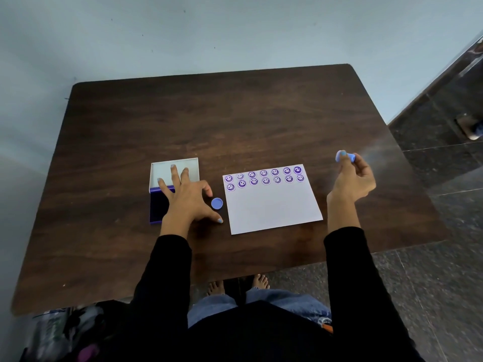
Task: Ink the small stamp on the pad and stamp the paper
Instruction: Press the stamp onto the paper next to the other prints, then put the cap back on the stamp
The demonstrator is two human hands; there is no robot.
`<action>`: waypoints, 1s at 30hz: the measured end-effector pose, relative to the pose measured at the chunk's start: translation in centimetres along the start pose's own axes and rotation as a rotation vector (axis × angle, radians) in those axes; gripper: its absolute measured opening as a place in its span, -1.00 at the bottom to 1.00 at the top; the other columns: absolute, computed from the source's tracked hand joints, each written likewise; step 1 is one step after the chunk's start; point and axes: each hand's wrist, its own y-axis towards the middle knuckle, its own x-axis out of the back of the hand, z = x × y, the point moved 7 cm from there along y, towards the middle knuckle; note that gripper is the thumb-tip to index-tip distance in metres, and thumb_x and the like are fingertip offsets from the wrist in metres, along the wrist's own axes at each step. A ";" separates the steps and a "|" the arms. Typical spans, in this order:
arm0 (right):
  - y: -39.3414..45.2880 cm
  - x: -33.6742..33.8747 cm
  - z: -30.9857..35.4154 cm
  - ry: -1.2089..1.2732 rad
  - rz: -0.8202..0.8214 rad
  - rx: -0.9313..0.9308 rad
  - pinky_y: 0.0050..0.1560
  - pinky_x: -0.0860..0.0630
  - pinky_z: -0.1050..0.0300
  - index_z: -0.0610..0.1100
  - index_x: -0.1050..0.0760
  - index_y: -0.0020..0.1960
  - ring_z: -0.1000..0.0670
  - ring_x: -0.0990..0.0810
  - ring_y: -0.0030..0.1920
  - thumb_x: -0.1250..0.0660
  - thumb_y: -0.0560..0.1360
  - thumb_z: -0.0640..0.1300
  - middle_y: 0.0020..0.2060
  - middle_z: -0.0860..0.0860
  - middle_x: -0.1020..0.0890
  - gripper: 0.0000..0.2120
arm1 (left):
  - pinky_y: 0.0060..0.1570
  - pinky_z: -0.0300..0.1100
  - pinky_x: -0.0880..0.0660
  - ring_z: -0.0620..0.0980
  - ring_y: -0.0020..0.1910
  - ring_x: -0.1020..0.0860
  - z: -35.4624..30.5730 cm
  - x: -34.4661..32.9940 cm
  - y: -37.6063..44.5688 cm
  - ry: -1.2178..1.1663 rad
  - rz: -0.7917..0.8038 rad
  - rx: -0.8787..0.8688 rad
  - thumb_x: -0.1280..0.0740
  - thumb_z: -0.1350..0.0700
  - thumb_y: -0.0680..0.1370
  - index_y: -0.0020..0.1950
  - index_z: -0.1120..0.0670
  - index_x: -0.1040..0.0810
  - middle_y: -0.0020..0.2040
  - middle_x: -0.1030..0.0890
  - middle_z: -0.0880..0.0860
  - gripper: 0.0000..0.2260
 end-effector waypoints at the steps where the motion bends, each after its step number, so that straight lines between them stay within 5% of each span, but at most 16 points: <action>1: -0.1 -0.1 0.0 -0.001 0.003 -0.002 0.00 -0.64 0.16 -0.11 -0.63 -0.12 -0.01 -0.71 -0.12 -0.53 0.31 -0.24 -0.20 -0.06 -0.71 -0.83 | 0.32 0.31 0.42 0.21 0.49 0.37 -0.1 -0.1 -0.1 -0.002 0.000 -0.007 -0.62 -0.14 0.13 -0.13 -0.15 -0.48 0.57 0.04 0.19 -0.56; 10: -1.2 -1.0 -0.8 -0.008 0.072 -0.049 0.09 -0.62 0.09 -0.20 -0.62 -0.02 -0.02 -0.71 -0.10 -0.51 0.33 -0.24 -0.17 -0.10 -0.71 -0.77 | 0.33 0.33 0.38 0.18 0.52 0.31 -0.4 0.1 -0.7 -0.045 -0.062 -0.032 -0.54 -0.11 0.31 -0.12 -0.14 -0.52 0.57 -0.01 0.13 -0.74; 15: -2.5 -2.5 -1.4 0.020 0.152 -0.082 -0.02 -0.63 0.18 -0.25 -0.61 0.00 0.03 -0.69 -0.18 -0.50 0.34 -0.27 -0.18 -0.11 -0.69 -0.75 | 0.35 0.32 0.34 0.14 0.54 0.24 -0.3 0.6 -1.0 -0.121 -0.118 -0.026 -0.53 -0.05 0.34 -0.15 -0.13 -0.55 0.57 -0.09 0.09 -0.81; 19: -5.9 -6.4 -2.2 0.107 0.347 -0.170 -0.09 -0.60 0.18 -0.25 -0.55 -0.04 0.00 -0.64 -0.20 -0.45 0.39 -0.34 -0.16 -0.18 -0.64 -0.83 | 0.39 0.27 0.28 0.06 0.54 -0.03 0.4 2.2 -1.4 -0.288 -0.278 0.015 -0.49 -0.03 0.38 -0.10 -0.09 -0.53 0.42 -0.40 0.02 -0.81; 23: -11.3 -10.5 -3.5 0.091 0.598 -0.238 -0.14 -0.64 0.26 -0.28 -0.55 -0.02 0.09 -0.65 -0.27 -0.39 0.43 -0.37 -0.21 -0.11 -0.64 -0.86 | 0.39 0.19 0.10 -0.03 0.28 -0.43 1.2 3.5 -2.0 -0.449 -0.390 0.052 -0.45 -0.01 0.40 -0.06 -0.08 -0.51 0.04 -0.62 -0.06 -0.82; 30: -18.9 -13.0 -6.8 -0.170 0.945 -0.300 -0.10 -0.62 0.24 -0.29 -0.52 0.13 -0.04 -0.64 -0.03 -0.39 0.46 -0.30 -0.01 -0.17 -0.65 -0.75 | 0.36 0.17 -0.07 -0.08 0.15 -0.49 1.7 3.9 -2.8 -0.599 -0.428 0.077 -0.44 -0.01 0.41 -0.08 -0.10 -0.54 -0.07 -0.63 -0.13 -0.86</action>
